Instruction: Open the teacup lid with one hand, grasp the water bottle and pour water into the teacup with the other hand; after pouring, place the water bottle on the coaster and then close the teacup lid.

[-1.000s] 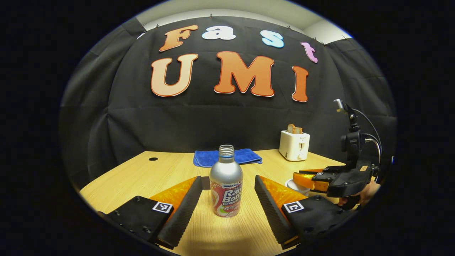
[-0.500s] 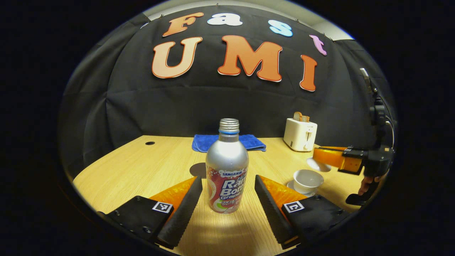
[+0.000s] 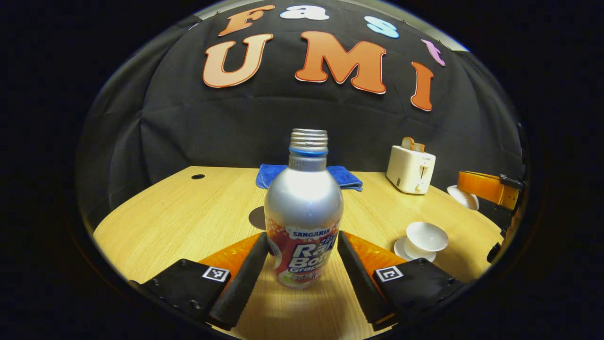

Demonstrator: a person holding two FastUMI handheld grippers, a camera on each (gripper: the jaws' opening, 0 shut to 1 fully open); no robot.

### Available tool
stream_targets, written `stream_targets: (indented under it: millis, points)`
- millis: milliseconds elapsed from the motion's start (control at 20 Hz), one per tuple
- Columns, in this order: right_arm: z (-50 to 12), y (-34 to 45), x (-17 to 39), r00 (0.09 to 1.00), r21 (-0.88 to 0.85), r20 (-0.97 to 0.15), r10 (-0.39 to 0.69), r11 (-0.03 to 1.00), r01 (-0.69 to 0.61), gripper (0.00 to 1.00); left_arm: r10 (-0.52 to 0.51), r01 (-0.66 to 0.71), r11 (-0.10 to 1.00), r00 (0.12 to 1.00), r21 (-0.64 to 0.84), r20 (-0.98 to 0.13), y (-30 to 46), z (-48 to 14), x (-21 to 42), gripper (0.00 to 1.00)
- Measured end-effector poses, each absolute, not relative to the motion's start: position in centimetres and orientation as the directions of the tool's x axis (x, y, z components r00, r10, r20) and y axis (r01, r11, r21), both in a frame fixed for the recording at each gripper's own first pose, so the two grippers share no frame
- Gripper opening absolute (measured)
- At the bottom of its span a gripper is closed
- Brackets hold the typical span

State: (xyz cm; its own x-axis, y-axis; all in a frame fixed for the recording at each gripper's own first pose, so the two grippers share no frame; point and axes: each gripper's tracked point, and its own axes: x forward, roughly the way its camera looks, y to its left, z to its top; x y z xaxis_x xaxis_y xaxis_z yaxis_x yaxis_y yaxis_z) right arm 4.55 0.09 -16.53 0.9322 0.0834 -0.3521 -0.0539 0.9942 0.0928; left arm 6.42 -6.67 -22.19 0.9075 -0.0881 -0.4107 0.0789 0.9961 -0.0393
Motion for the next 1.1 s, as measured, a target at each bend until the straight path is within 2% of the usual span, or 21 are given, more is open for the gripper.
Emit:
stream_targets:
  millis: [50,150,350,550,750,800,850,1100]
  points:
    - [-16.4,-0.2,4.5,0.933,0.093,-0.352,0.079,0.994,-0.050,0.17,-0.088,0.081,0.996,0.911,-0.035,-0.403,-6.8,-22.3,6.9,0.88]
    - [-16.3,-0.8,4.4,0.934,0.094,-0.350,0.069,0.995,-0.038,0.17,-0.091,0.093,0.996,0.906,-0.014,-0.414,-7.1,-22.1,7.1,0.86]
    - [-15.4,-1.5,4.0,0.940,0.090,-0.335,0.064,0.995,-0.036,0.17,-0.104,0.139,0.989,0.901,0.053,-0.422,-7.5,-21.7,7.7,0.84]
    - [-14.7,-2.5,3.5,0.945,0.076,-0.323,0.054,0.997,-0.031,0.18,-0.073,0.182,0.958,0.901,0.221,-0.429,-7.1,-21.4,8.4,0.86]
    - [-14.2,-3.7,2.9,0.950,0.070,-0.310,0.038,0.997,-0.017,0.17,-0.046,0.230,0.885,0.908,0.404,-0.416,-6.7,-20.5,8.7,0.86]
    - [-14.1,-3.9,2.7,0.951,0.071,-0.305,0.037,0.997,-0.016,0.13,-0.046,0.246,0.863,0.908,0.442,-0.415,-7.1,-20.5,9.0,0.85]
    - [-13.9,-4.1,2.5,0.953,0.073,-0.302,0.036,0.997,-0.014,0.17,-0.048,0.262,0.840,0.908,0.475,-0.416,-7.6,-20.6,9.3,0.85]
    - [-13.8,-5.1,2.0,0.956,0.085,-0.293,0.027,0.996,-0.002,0.18,-0.056,0.328,0.700,0.911,0.634,-0.410,-9.0,-20.3,9.2,0.85]
